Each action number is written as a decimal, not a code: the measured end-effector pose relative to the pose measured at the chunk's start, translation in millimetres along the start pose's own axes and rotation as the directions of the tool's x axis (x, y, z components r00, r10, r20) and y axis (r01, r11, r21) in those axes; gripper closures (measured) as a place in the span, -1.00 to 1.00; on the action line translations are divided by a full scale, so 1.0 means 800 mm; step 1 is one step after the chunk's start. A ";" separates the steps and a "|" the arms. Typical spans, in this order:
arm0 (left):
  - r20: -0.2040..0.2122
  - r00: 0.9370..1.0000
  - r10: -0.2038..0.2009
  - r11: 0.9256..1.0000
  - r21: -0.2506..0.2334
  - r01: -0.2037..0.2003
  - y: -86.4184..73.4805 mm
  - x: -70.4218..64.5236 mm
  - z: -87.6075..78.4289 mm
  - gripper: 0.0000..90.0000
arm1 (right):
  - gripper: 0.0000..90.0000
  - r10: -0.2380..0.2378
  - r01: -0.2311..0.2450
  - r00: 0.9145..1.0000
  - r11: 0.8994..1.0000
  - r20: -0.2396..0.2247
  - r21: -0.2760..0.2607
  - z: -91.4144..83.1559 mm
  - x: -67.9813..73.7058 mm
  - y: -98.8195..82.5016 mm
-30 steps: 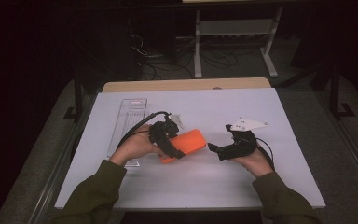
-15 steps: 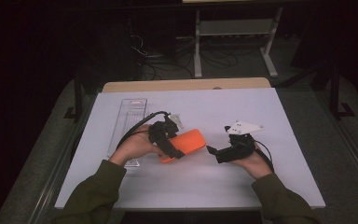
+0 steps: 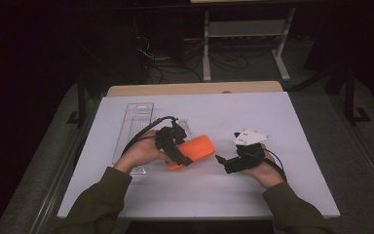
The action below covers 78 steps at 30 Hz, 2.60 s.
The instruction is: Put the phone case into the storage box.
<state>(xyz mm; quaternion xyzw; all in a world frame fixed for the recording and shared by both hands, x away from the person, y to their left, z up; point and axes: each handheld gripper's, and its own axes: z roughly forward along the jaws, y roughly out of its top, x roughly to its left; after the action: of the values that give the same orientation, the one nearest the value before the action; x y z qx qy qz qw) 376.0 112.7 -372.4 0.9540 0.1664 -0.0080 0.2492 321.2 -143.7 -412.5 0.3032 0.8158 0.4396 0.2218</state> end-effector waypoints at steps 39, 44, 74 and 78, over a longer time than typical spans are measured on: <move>0.000 1.000 -0.010 1.000 -0.005 0.010 0.001 -0.001 -0.001 -0.65 | -1.00 -0.252 0.248 0.963 0.967 0.098 0.054 0.006 0.024 -0.002; 0.001 1.000 -0.008 1.000 -0.003 0.008 0.001 0.000 -0.001 -0.65 | -1.00 -0.301 0.296 0.946 0.954 0.124 0.056 0.006 0.027 -0.002; 0.001 1.000 -0.022 1.000 -0.004 0.022 0.001 -0.001 0.000 -0.65 | -1.00 -0.523 0.512 0.818 0.852 0.240 0.109 0.007 0.049 -0.002; 0.000 1.000 -0.021 1.000 -0.002 0.021 0.001 -0.001 0.000 -0.65 | -1.00 -0.559 0.547 0.787 0.828 0.261 0.122 0.007 0.055 -0.002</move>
<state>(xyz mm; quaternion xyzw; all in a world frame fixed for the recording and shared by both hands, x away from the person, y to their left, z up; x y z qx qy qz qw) 375.4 111.7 -372.1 0.9520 0.1762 -0.0104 0.2501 293.1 -110.8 -421.2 0.1157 0.8365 0.2905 0.4501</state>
